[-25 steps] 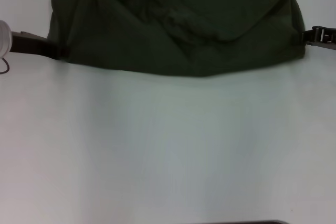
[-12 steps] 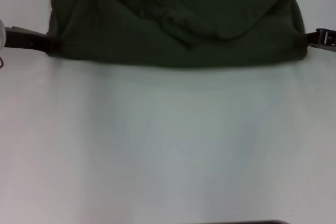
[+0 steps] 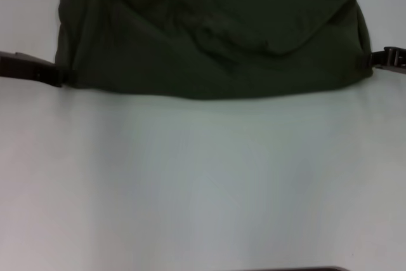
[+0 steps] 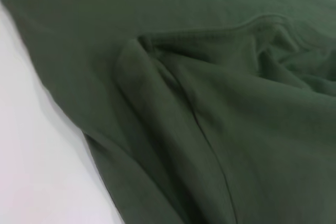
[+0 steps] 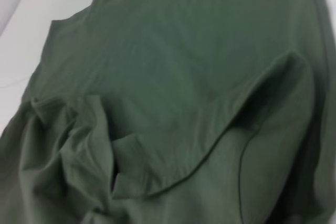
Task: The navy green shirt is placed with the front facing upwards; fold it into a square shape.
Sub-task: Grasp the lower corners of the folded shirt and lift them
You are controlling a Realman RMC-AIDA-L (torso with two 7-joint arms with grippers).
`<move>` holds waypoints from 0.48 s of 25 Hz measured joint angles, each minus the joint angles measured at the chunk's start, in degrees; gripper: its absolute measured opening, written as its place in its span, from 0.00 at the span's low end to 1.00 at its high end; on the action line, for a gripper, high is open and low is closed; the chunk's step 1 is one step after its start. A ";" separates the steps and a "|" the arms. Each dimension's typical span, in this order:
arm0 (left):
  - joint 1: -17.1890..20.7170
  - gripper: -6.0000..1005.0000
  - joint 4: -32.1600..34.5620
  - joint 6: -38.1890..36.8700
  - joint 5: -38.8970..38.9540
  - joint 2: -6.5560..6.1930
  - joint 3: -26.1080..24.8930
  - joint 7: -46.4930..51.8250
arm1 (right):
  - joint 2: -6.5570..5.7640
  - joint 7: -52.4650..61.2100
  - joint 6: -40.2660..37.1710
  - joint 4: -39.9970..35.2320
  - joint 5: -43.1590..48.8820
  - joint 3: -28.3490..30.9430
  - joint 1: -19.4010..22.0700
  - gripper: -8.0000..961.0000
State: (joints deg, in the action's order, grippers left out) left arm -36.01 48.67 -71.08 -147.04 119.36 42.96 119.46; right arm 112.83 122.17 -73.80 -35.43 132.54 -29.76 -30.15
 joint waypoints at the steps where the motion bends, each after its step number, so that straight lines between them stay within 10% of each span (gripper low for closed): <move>1: 0.41 0.03 0.64 -0.93 0.05 0.01 -0.03 -0.04 | 0.00 -0.25 -0.71 -0.02 0.00 0.08 0.18 0.04; 12: 4.77 0.03 6.23 -12.35 0.51 0.45 -0.75 -1.77 | -0.41 -4.30 -8.79 -0.34 -0.07 4.30 3.55 0.04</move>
State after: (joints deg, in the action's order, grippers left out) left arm -31.24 54.90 -83.43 -146.54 119.80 42.22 117.69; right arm 112.42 117.86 -82.59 -35.77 132.47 -25.47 -26.60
